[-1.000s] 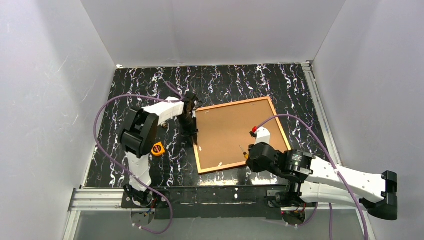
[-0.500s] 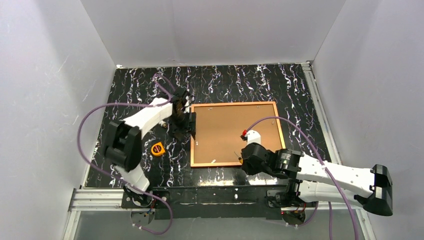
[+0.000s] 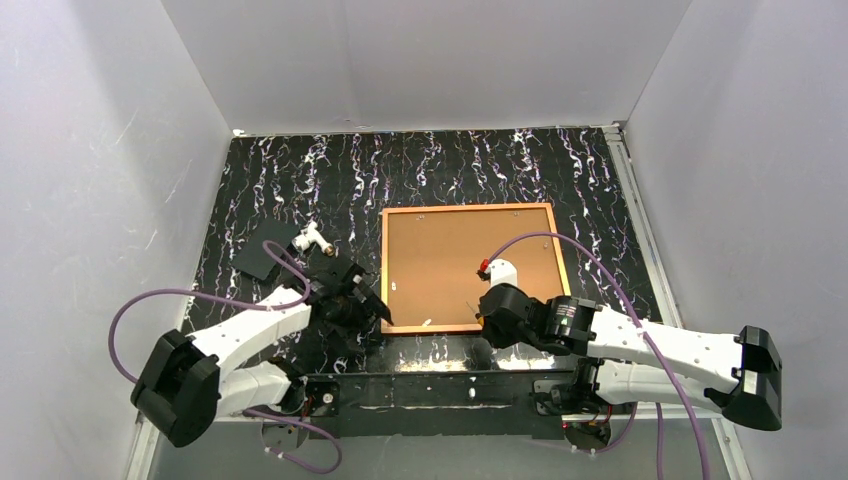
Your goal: Take the photo out of the frame
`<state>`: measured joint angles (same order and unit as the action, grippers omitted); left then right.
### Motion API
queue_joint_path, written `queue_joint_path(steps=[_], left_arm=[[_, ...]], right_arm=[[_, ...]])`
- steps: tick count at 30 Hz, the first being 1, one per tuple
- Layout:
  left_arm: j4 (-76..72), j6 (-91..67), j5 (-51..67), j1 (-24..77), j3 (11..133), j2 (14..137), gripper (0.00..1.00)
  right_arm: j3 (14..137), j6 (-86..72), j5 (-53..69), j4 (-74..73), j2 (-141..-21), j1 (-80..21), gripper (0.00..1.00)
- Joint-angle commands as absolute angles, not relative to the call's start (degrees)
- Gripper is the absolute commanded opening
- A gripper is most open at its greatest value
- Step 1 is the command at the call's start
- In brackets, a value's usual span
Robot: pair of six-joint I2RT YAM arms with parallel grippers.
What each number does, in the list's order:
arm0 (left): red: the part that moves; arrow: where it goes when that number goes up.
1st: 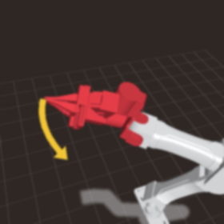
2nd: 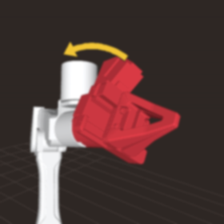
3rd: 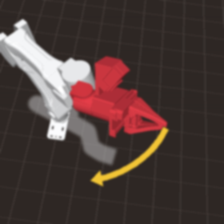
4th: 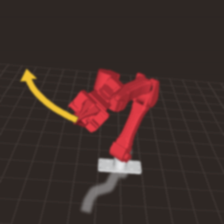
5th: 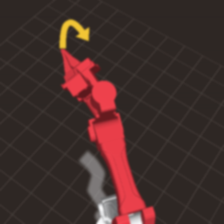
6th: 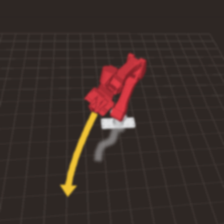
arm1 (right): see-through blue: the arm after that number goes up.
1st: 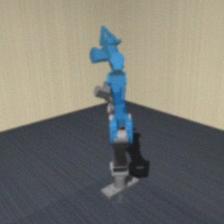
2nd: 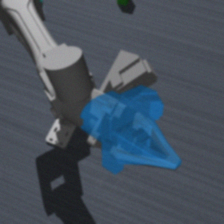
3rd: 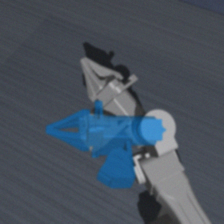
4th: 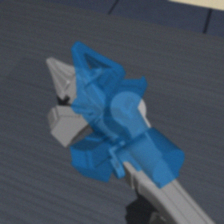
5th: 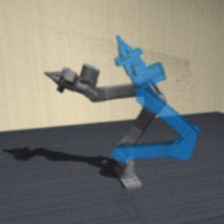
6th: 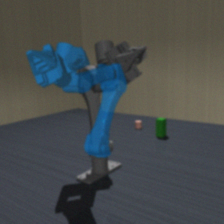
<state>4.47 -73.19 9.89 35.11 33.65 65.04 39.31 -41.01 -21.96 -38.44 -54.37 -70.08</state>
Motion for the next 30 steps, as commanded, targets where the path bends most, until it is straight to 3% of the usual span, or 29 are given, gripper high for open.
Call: queue_joint_path(steps=[1, 4, 9, 14, 18, 21, 26, 30], left_arm=[[2.1, -93.1, 3.9, 40.3, 29.5, 67.0, 0.92], [0.8, -97.8, 1.0, 43.4, 29.4, 69.7, 0.94], [-1.8, -104.5, -7.3, 47.9, 29.4, 72.2, 0.87], [2.6, -114.5, -11.8, 51.8, 28.7, 74.5, 0.62], [3.4, -120.0, -11.3, 52.1, 28.6, 79.2, 0.58], [3.9, -119.5, -12.5, 52.0, 29.3, 81.4, 0.53], [8.5, -114.9, -16.9, 51.0, 30.1, 81.8, 0.37], [7.1, -96.4, -11.1, 41.9, 32.8, 84.9, 0.35]], right_arm=[[41.5, -40.4, -23.1, -37.0, -53.6, -69.8, 0.01], [41.7, -41.4, -22.6, -37.6, -53.9, -69.8, 0.01], [40.4, -43.7, -21.7, -37.6, -53.0, -69.8, 0.01], [39.7, -44.6, -21.6, -38.1, -52.1, -69.8, 0.01], [39.9, -44.6, -21.5, -37.9, -52.6, -69.8, 0.01], [40.3, -44.4, -21.1, -37.6, -53.7, -69.8, 0.01], [39.7, -43.7, -18.4, -35.4, -56.0, -69.8, 0.01], [41.1, -42.4, -16.5, -35.0, -61.7, -69.8, 0.01]])
